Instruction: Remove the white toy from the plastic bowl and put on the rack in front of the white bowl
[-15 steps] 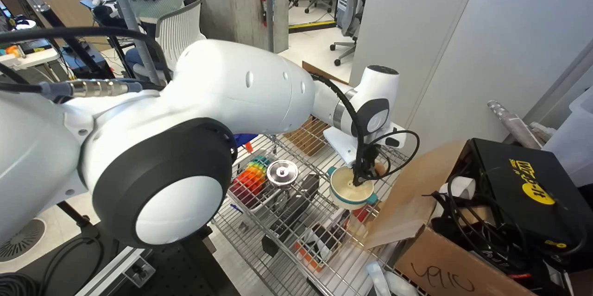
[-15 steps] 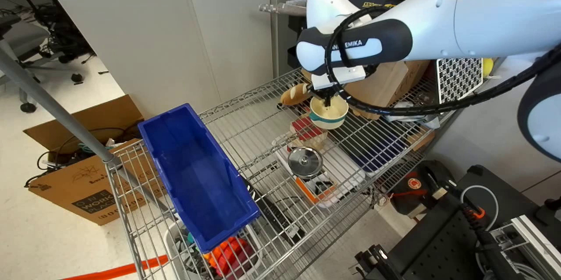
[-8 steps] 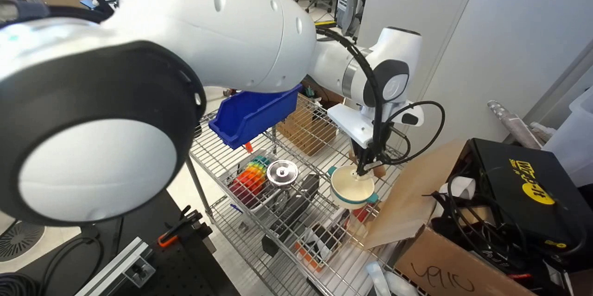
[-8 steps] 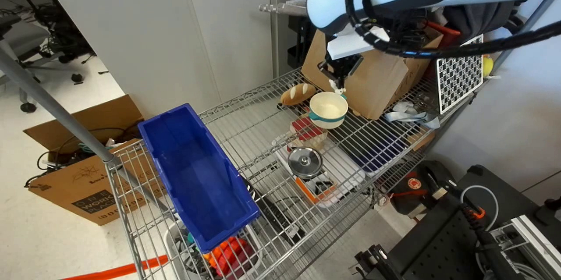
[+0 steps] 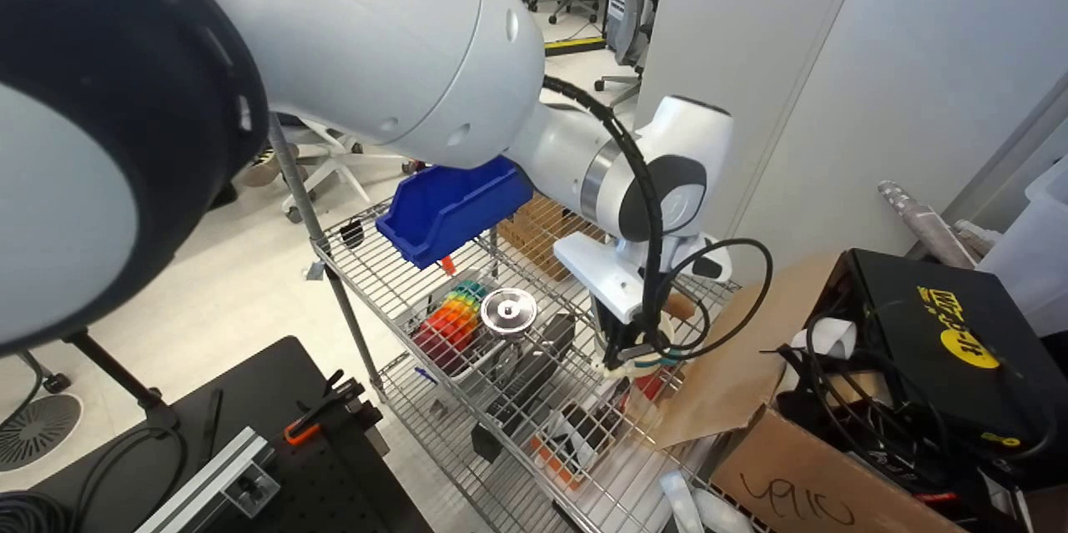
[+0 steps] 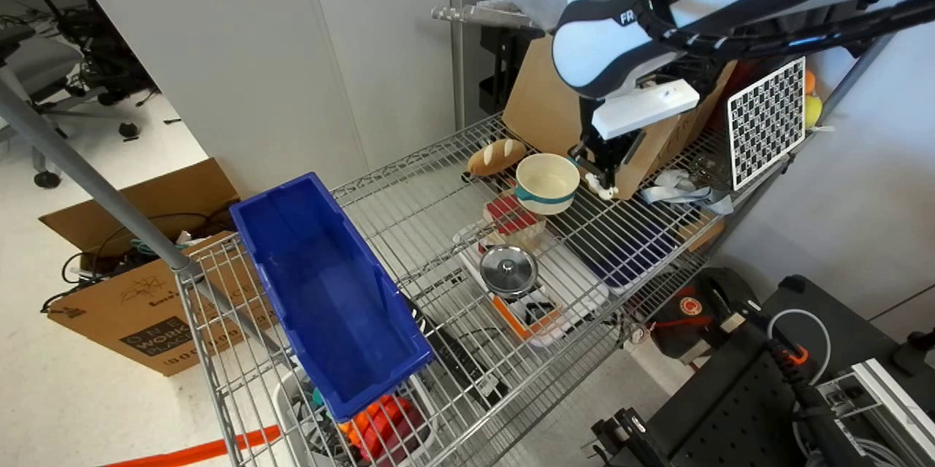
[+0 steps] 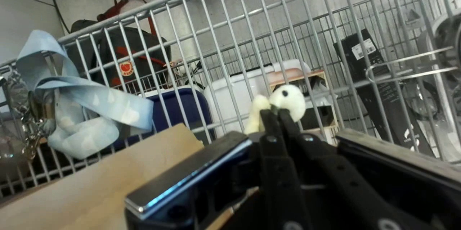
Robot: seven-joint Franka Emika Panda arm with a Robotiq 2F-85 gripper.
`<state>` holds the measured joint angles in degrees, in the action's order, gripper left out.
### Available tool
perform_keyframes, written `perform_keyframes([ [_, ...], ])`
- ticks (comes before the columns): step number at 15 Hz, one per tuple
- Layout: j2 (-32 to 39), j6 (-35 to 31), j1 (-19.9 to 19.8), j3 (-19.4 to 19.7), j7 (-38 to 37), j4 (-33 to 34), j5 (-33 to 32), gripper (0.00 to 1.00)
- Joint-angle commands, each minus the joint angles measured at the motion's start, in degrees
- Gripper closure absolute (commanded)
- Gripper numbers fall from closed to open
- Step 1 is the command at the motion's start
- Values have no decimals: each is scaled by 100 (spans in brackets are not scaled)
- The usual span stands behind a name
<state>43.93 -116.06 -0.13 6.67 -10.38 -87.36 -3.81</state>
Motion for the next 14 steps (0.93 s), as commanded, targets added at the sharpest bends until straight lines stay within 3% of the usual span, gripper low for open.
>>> perform_keyframes([
  [1,-489,-1183,-77,-103,146,-1442,12,99],
  [6,-591,-2772,-100,-144,239,-2644,68,99],
  [7,-603,-3039,-107,-138,272,-2808,68,71],
  [8,-629,-3230,-125,-145,314,-2941,87,69],
  [10,-753,-3466,-83,-85,292,-3157,63,56],
  [14,-1029,-2975,286,302,-169,-3328,-220,27],
])
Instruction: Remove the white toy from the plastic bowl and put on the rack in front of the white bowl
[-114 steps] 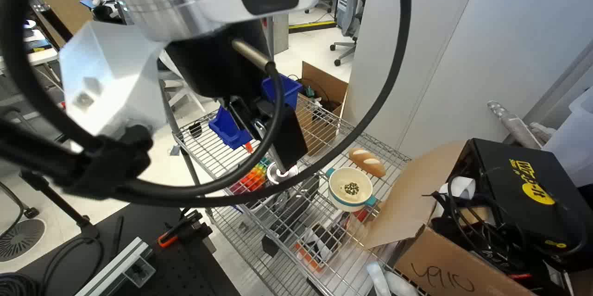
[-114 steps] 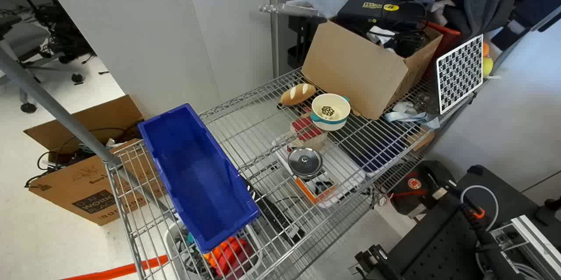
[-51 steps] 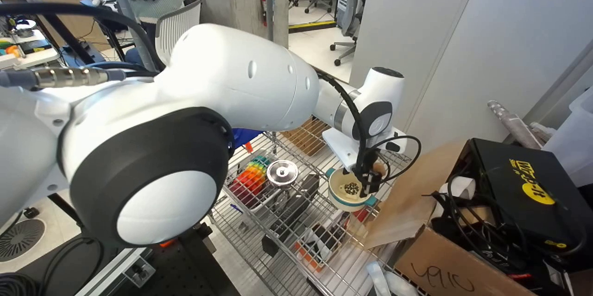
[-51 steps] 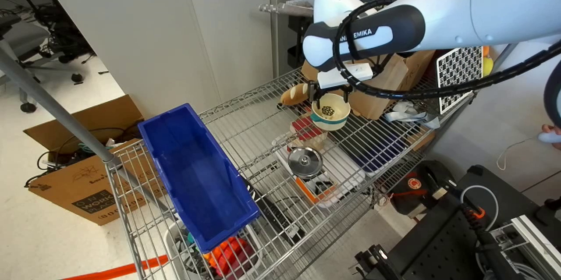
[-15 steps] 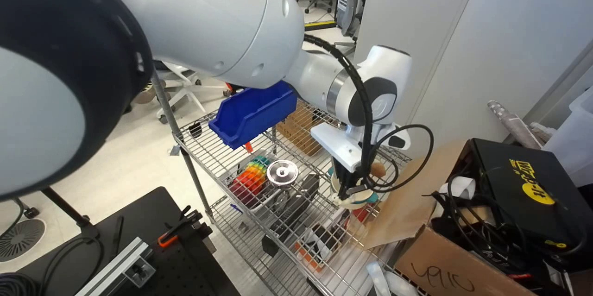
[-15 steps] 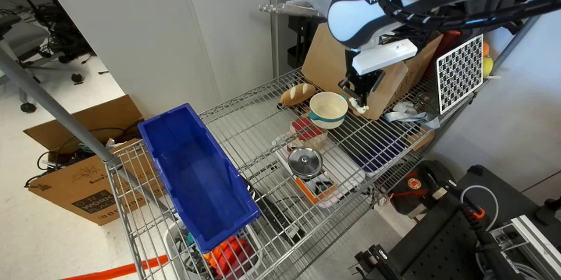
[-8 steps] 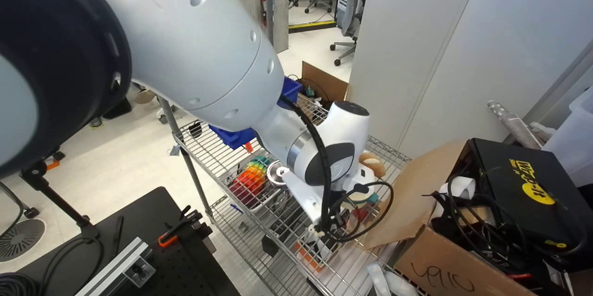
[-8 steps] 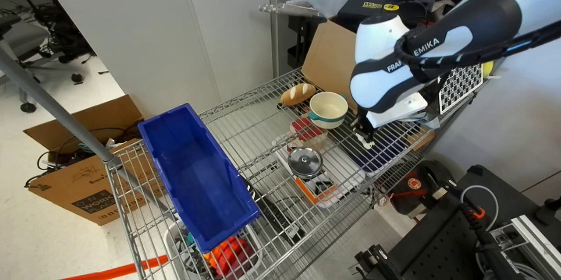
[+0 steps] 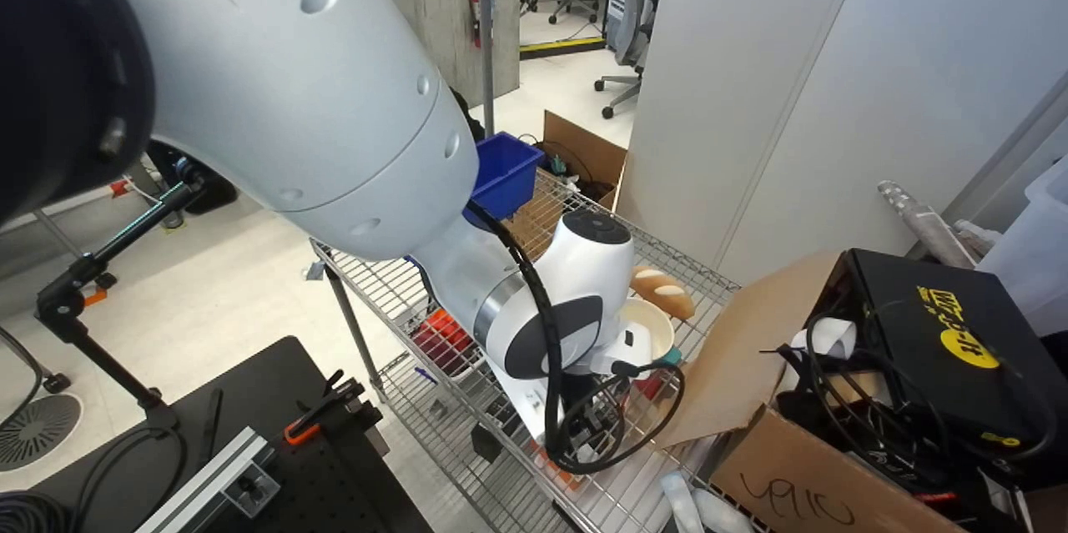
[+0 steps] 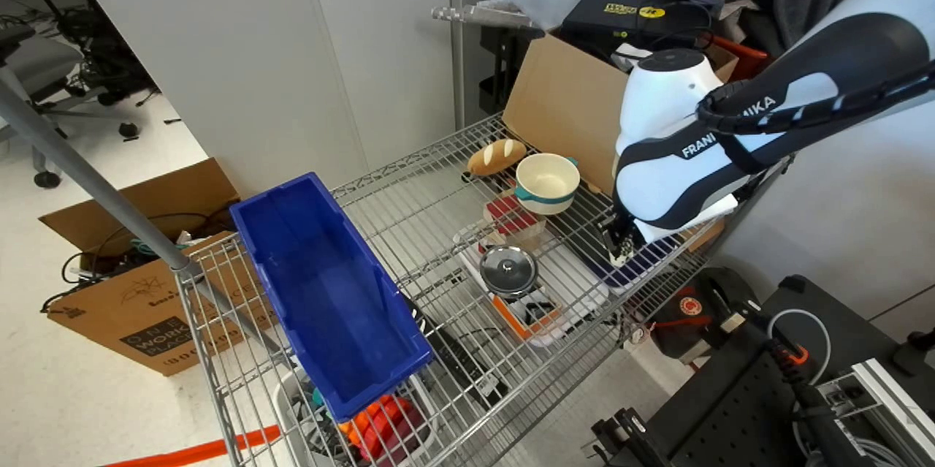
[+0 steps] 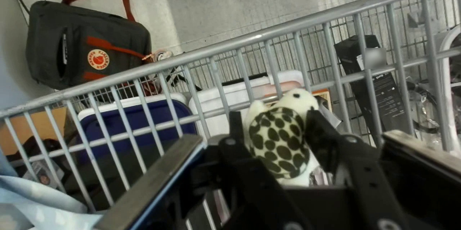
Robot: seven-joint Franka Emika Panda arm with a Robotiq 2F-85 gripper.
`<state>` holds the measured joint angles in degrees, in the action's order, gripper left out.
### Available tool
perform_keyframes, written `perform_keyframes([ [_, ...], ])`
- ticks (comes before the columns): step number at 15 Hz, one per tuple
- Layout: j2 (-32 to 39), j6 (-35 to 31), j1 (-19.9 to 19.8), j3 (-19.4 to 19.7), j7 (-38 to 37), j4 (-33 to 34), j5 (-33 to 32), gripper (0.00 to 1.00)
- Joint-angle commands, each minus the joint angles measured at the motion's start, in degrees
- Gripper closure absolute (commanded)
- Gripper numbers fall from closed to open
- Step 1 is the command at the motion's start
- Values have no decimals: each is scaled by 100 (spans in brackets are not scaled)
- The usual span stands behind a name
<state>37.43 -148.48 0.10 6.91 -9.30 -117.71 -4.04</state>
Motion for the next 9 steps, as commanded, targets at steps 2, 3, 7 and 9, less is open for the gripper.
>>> perform_keyframes([
  [2,-552,494,507,515,-631,-349,-434,12],
  [3,-641,611,591,593,-765,-375,-557,5],
  [7,-611,874,422,410,-655,-224,-560,1],
  [9,-750,983,417,399,-659,-278,-575,0],
])
